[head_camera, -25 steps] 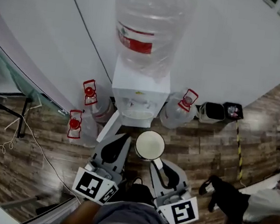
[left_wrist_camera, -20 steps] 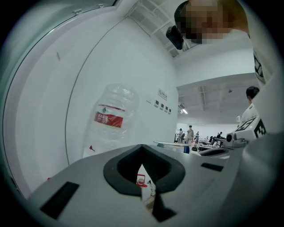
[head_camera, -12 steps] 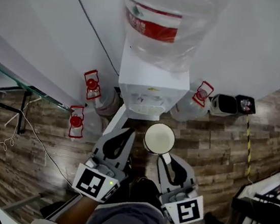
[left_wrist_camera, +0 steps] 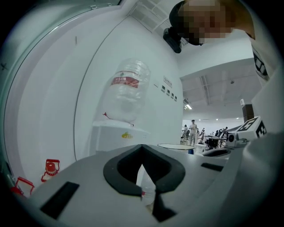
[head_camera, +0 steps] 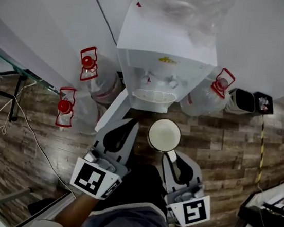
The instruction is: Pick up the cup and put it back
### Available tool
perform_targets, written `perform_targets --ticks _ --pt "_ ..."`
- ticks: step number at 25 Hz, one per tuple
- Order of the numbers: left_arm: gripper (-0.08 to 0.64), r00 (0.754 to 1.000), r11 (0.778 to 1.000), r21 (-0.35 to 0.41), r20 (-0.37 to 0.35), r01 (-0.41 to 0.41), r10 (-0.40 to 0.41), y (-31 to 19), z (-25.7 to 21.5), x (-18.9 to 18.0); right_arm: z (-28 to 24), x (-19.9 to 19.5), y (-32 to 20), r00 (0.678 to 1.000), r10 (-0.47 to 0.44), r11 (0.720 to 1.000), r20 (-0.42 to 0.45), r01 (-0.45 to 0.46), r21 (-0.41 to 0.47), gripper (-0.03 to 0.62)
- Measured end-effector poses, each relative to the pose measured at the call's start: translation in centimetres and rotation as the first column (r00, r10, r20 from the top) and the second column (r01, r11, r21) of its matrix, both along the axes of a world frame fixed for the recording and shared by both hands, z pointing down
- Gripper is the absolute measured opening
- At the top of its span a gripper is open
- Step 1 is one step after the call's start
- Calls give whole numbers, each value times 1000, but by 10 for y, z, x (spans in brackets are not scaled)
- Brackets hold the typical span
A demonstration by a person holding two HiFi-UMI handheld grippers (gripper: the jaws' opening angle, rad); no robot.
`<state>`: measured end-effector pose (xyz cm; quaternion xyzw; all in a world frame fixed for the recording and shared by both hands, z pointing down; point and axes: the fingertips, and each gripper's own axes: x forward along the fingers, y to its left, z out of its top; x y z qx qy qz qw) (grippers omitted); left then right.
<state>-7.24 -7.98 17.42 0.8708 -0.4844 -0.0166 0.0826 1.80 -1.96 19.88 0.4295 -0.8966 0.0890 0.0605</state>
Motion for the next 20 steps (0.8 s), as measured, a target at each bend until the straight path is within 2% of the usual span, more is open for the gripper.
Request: perform_targets --ticks 7,12,17,20 --pt "6 1000 1000 15 -3 -15 15 -9 90 2 88 1 -11 1000 -2 999 2 2 34 72" --pt "6 999 997 59 16 -40 39 -24 145 0 152 -2 -24 1000 -23 998 -10 23 63 72" --pt "6 998 992 114 12 -60 59 -34 199 -4 218 -11 -33 998 -57 995 28 55 79 72" --pt "6 997 991 109 18 -71 69 -38 239 -8 252 -16 -36 997 -70 994 41 66 84 72"
